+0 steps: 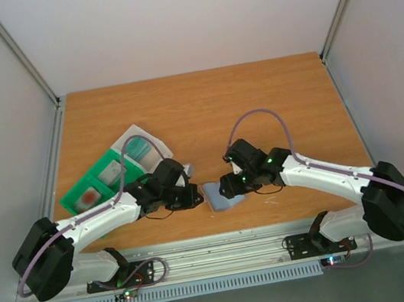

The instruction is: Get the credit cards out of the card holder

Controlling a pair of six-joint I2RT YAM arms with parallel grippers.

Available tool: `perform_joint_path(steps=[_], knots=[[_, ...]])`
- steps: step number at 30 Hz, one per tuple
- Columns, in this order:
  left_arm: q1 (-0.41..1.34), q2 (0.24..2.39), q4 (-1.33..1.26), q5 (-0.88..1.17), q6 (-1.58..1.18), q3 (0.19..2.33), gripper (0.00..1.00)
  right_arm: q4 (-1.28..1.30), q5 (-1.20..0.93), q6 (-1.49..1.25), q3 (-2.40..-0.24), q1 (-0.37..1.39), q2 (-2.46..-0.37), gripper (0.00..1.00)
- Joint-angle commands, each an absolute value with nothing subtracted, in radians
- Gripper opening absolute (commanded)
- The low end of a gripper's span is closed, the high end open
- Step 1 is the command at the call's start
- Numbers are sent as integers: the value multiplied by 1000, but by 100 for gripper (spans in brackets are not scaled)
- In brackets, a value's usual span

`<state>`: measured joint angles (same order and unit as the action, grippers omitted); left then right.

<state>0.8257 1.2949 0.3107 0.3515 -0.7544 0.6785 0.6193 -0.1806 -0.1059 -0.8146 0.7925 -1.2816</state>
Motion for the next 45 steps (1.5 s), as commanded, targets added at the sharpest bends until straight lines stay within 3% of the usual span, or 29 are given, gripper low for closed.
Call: perform_joint_path(steps=[1,12,26,45], knots=[[816,1279,339,315,-755,698,0,533,-271,-89,-850,801,-1369,66],[799,1279,367,296,-764,709,0,388,-388,-87,-851,801,-1541,67],[795,1283,370,306,-746,709,0,337,-370,-109,-816,801,-1628,70],[795,1343,366,435,-584,771,0,604,22,-137,-764,798,-1372,45]])
